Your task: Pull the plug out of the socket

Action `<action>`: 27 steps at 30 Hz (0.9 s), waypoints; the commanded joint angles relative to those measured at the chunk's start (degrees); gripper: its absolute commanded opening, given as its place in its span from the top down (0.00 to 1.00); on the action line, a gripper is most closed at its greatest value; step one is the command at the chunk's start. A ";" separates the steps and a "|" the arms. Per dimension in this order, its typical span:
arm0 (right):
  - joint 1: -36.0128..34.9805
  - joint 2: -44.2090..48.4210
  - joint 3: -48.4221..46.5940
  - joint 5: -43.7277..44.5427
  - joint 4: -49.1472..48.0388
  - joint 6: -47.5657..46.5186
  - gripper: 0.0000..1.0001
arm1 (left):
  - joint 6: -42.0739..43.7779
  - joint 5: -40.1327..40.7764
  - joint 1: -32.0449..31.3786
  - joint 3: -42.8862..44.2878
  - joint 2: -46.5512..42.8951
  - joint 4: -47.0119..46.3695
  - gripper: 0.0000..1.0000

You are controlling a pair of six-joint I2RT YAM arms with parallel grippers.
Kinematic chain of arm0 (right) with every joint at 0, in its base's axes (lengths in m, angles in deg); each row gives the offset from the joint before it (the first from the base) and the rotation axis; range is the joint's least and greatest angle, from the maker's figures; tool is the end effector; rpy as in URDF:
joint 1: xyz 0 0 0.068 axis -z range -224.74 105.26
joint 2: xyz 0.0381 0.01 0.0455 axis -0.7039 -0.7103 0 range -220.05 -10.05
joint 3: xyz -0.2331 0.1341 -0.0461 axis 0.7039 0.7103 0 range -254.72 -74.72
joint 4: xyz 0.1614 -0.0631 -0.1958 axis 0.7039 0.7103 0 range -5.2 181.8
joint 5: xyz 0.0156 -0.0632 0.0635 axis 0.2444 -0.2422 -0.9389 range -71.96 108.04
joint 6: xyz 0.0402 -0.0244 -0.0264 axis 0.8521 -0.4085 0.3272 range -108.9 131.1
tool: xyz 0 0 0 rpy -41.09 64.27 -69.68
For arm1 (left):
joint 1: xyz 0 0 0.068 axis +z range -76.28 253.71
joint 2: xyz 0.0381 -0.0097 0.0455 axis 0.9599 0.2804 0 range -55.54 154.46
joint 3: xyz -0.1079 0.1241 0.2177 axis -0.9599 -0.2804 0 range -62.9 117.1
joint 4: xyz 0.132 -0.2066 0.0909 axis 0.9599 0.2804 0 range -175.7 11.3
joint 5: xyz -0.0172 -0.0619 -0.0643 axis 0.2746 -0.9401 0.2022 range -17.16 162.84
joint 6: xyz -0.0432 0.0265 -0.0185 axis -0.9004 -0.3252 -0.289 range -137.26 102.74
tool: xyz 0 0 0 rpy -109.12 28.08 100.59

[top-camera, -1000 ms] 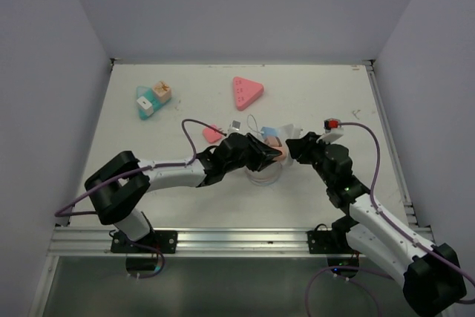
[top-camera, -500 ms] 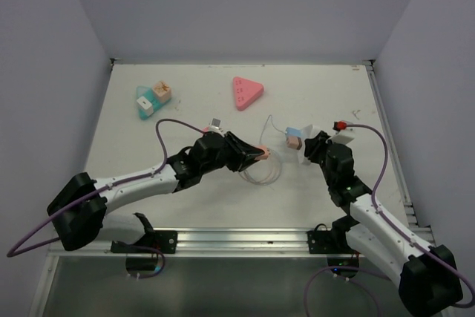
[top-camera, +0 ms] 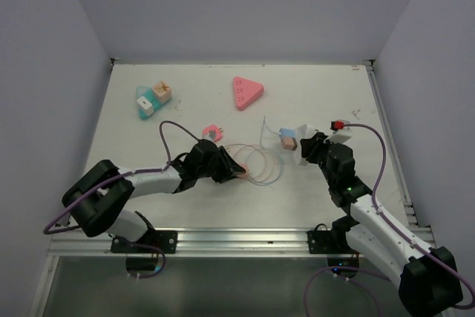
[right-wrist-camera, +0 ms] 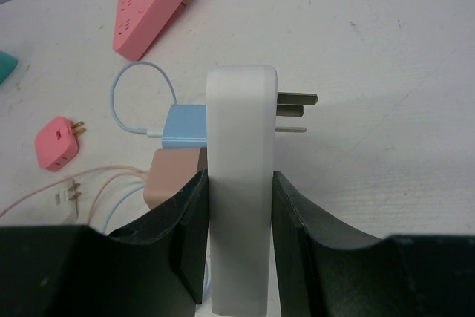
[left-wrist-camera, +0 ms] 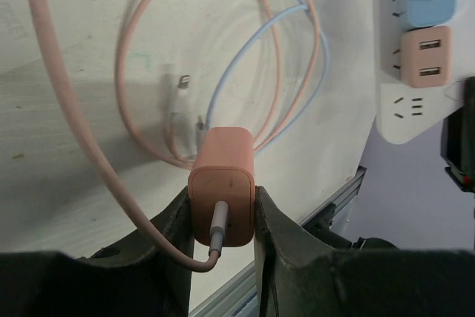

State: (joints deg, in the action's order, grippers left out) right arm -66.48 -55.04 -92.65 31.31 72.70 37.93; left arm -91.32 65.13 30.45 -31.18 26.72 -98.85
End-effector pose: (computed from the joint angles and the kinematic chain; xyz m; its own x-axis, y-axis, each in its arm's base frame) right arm 0.1737 0.0604 0.2140 -0.2837 0.3598 -0.8889 -0.0296 0.9232 0.3832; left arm 0.1958 -0.1908 0.1577 -0.8491 -0.5094 -0.1399 -0.2173 0.5782 -0.7864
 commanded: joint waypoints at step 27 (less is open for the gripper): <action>-0.06 1.66 -2.46 -7.29 -6.53 -2.31 1.00 | 8.14 12.18 -1.73 2.20 -19.33 10.07 0.00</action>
State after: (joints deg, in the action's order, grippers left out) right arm -66.48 -54.87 -92.65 26.07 72.24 36.44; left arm -85.97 72.74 29.18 -31.70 8.63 -91.26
